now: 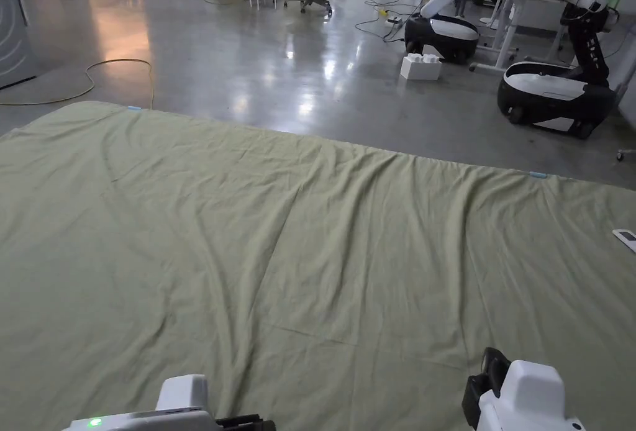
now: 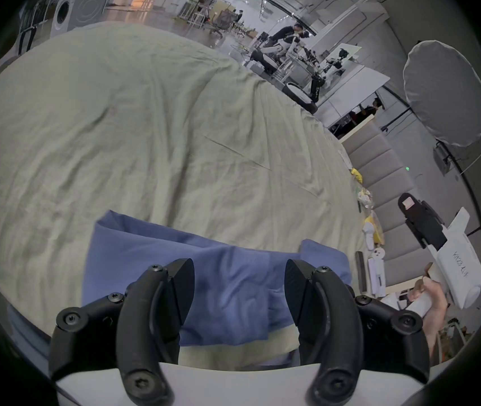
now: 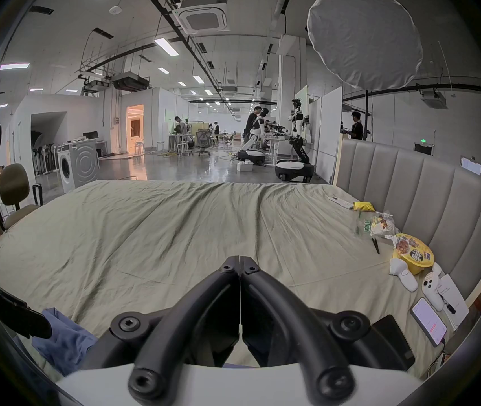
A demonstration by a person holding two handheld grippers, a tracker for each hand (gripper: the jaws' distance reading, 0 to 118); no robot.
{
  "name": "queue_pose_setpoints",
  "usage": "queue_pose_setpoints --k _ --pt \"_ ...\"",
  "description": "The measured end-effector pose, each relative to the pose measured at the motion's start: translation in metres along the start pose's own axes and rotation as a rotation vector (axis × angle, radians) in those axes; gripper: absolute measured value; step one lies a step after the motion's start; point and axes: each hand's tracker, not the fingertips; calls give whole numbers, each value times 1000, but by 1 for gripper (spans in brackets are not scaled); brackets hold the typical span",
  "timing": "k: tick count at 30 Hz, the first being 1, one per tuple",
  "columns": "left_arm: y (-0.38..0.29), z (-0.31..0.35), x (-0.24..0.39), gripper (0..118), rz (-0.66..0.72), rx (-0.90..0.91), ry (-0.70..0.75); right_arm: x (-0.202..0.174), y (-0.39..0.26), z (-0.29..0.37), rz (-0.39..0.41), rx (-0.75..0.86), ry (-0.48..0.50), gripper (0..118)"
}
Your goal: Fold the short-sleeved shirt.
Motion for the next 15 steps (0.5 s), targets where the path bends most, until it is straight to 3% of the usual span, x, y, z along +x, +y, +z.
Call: queue_pose_setpoints --k 2,4,6,15 --pt "2 2 0 59 -18 -12 79 0 0 0 0 -2 1 1" --pt "2 -4 1 39 -53 -45 115 -1 -2 0 1 -5 4 1" --pt "3 -17 3 30 -91 -93 120 -2 -3 0 3 -7 5 1" --pt "-11 -59 19 25 -159 -145 73 -2 -7 3 16 -22 6 1"
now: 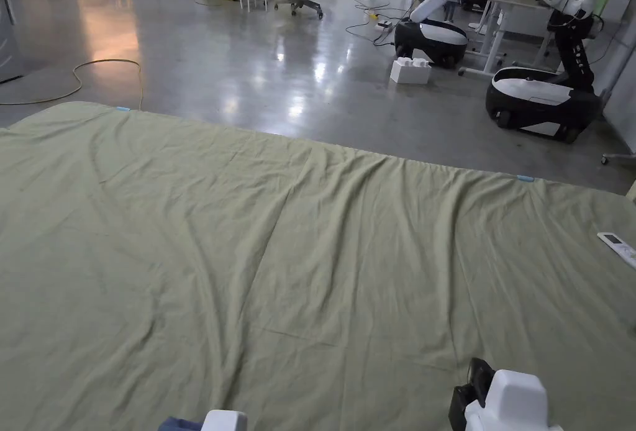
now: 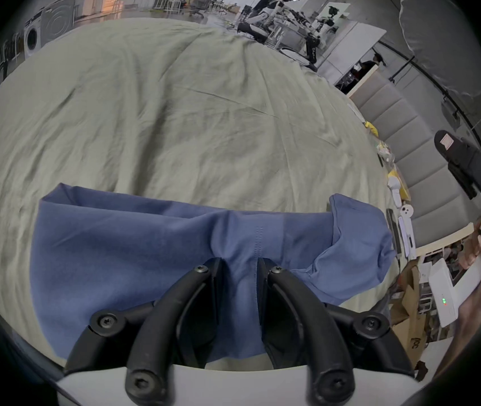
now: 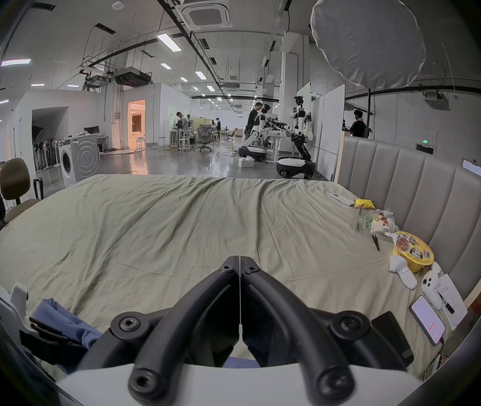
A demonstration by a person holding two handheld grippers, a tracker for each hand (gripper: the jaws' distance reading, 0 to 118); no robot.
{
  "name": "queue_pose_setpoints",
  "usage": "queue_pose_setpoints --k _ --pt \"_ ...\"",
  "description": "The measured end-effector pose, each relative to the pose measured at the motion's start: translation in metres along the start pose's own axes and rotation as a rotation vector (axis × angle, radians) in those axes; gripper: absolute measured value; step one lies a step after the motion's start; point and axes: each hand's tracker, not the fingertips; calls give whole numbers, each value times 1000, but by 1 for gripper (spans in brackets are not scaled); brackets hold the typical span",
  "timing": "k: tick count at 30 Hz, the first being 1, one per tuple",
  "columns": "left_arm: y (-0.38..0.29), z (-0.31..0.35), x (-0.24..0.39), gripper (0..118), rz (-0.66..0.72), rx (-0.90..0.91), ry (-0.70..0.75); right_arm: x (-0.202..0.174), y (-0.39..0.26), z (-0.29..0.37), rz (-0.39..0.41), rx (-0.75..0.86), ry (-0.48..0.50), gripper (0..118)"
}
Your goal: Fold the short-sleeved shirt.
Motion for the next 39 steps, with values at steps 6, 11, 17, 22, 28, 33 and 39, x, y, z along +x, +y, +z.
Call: queue_pose_setpoints --k 6,11,17,22,28,33,39 --pt "-3 -12 10 16 14 11 -23 -2 0 1 7 -2 5 1" --pt "3 -13 12 16 -12 12 -28 -6 -2 -1 10 -9 15 1" --pt "12 22 -26 38 -9 41 -71 -8 0 3 32 9 21 1" --pt "15 58 -86 69 13 96 -76 -7 1 3 35 16 30 1" --pt "-7 59 -159 75 169 122 -117 -8 2 0 30 18 36 1" --pt "-35 12 -191 74 348 43 -338 -10 5 0 16 15 43 1" --pt "-50 -27 -197 71 432 95 -547 -10 9 4 23 20 33 1"
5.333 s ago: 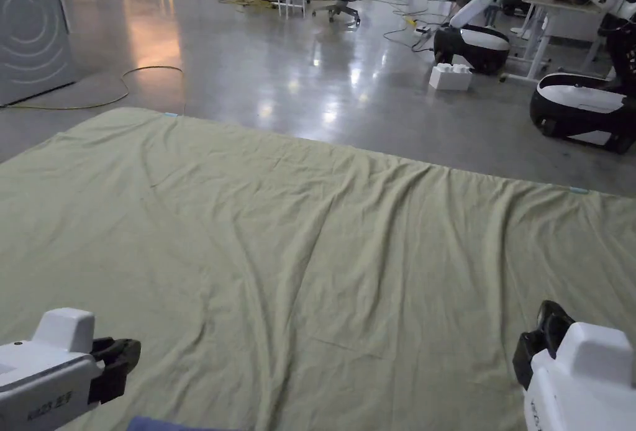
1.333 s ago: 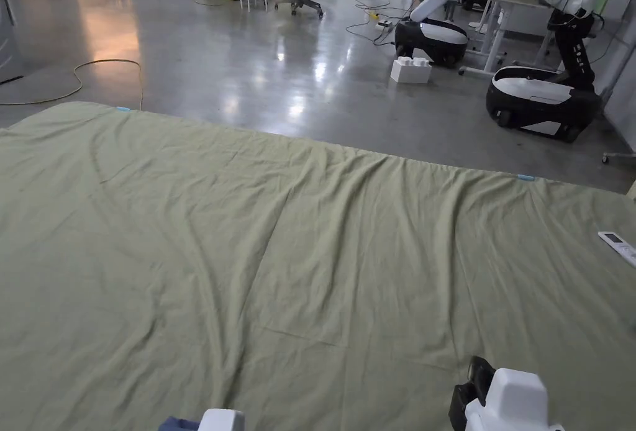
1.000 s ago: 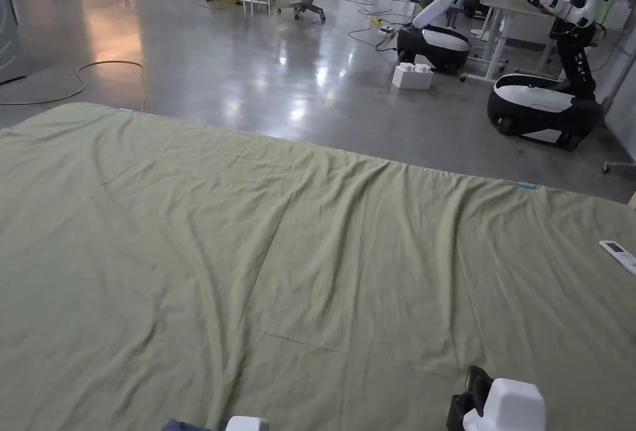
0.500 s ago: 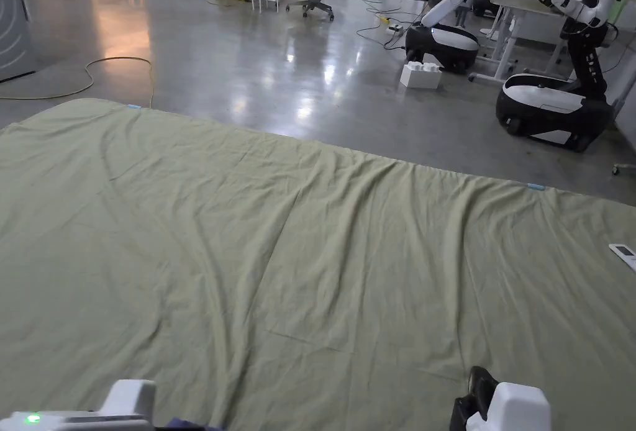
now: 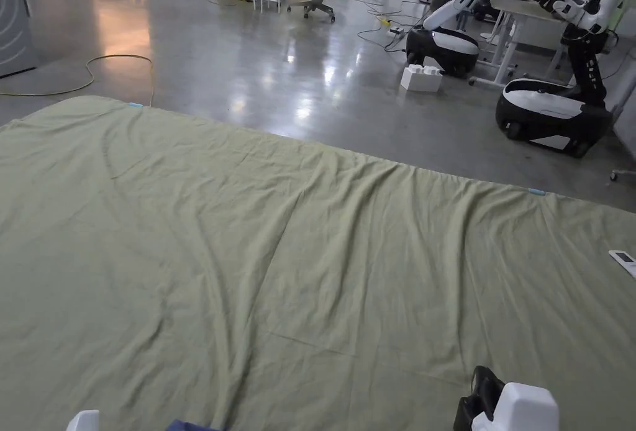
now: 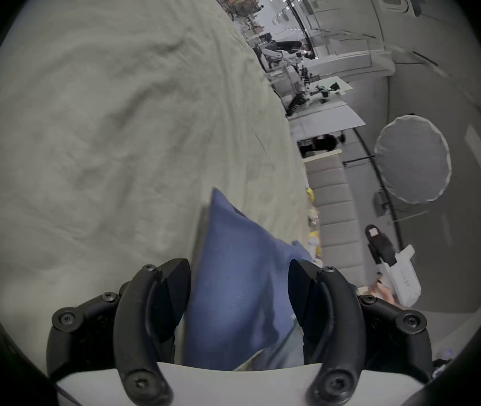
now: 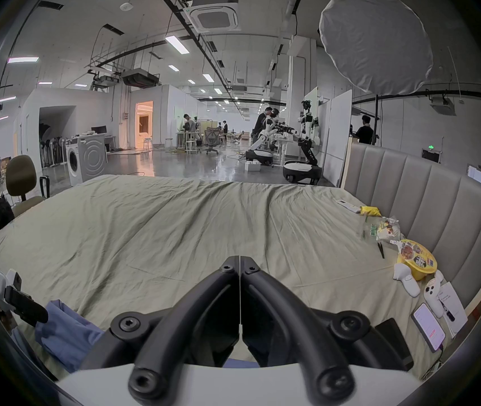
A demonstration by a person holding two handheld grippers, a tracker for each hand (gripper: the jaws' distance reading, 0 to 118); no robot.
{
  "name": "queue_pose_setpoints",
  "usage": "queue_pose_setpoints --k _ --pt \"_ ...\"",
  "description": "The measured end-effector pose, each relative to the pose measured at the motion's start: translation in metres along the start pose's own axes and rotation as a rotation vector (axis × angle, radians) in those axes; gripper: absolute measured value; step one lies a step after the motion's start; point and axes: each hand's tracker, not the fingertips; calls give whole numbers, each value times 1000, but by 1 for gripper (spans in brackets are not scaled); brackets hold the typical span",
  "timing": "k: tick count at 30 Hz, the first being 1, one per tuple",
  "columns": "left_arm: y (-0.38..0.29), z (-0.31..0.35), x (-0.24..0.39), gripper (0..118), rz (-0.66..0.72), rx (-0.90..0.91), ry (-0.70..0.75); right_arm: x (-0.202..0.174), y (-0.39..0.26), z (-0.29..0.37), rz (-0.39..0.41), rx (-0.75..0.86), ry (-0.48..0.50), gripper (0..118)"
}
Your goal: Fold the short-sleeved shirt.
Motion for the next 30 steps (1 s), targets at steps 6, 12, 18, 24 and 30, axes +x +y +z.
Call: queue_pose_setpoints --k 6,12,18,24,30 --pt "-2 -21 0 26 -68 -36 9 0 3 4 6 2 -14 1" --pt "-5 -12 19 17 -110 -23 103 -3 2 6 19 -2 -16 1" --pt "5 7 56 15 -223 -3 150 -5 3 6 24 -2 -11 1" --pt "26 56 111 15 -338 58 255 -5 3 3 35 -1 -4 1" --pt "38 115 169 15 -406 108 551 -7 2 0 26 -3 11 1"
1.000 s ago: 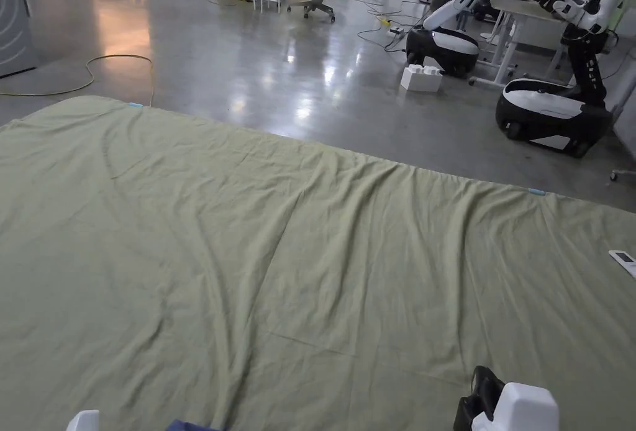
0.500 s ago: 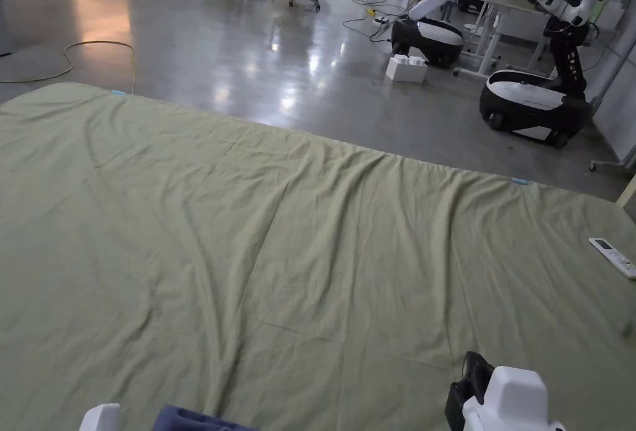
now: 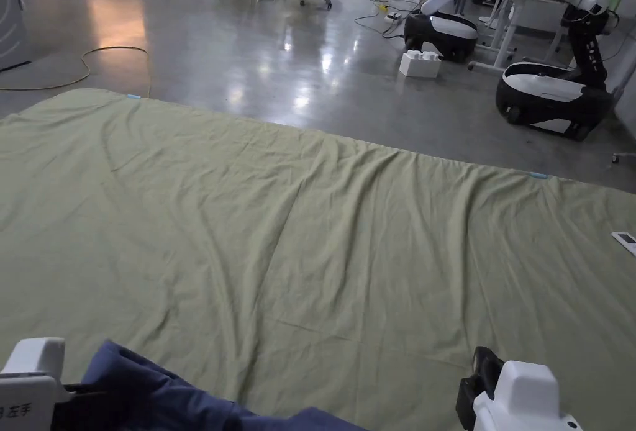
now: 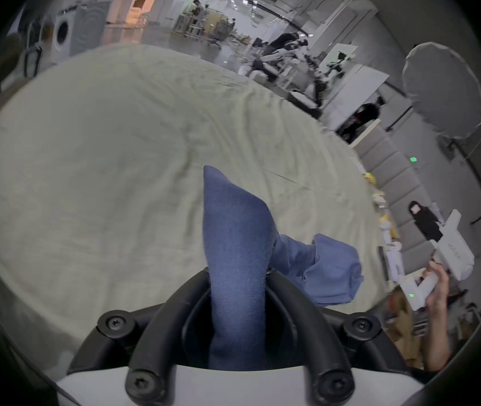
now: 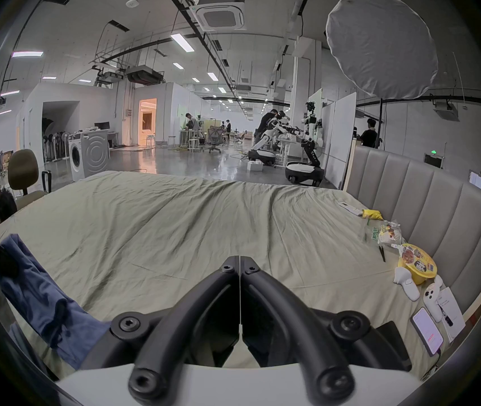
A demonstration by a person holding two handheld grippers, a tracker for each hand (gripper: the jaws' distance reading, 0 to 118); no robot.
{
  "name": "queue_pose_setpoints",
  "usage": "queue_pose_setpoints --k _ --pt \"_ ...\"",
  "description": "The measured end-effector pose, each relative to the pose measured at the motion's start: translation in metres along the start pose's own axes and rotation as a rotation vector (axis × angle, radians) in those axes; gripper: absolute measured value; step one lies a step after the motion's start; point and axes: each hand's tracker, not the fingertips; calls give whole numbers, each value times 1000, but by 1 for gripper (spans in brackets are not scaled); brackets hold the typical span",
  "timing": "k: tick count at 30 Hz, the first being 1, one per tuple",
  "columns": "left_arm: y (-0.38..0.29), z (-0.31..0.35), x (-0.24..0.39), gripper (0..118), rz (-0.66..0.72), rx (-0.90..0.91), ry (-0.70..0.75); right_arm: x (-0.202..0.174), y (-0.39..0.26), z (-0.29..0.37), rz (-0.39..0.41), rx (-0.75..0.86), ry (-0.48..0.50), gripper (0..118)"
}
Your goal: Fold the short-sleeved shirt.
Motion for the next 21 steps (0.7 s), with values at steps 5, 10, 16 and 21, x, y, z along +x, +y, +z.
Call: queue_pose_setpoints --k 5,10,16,21 --pt "10 17 21 15 -14 -18 113 -4 -1 -3 -13 1 20 1" --pt "11 15 59 15 -72 -31 157 -5 -1 -4 -21 5 30 1" --pt "19 5 96 15 -121 -51 130 -1 -3 -5 -29 1 26 1" --pt "17 -14 141 15 -180 -81 160 3 -6 -4 -41 -4 20 1"
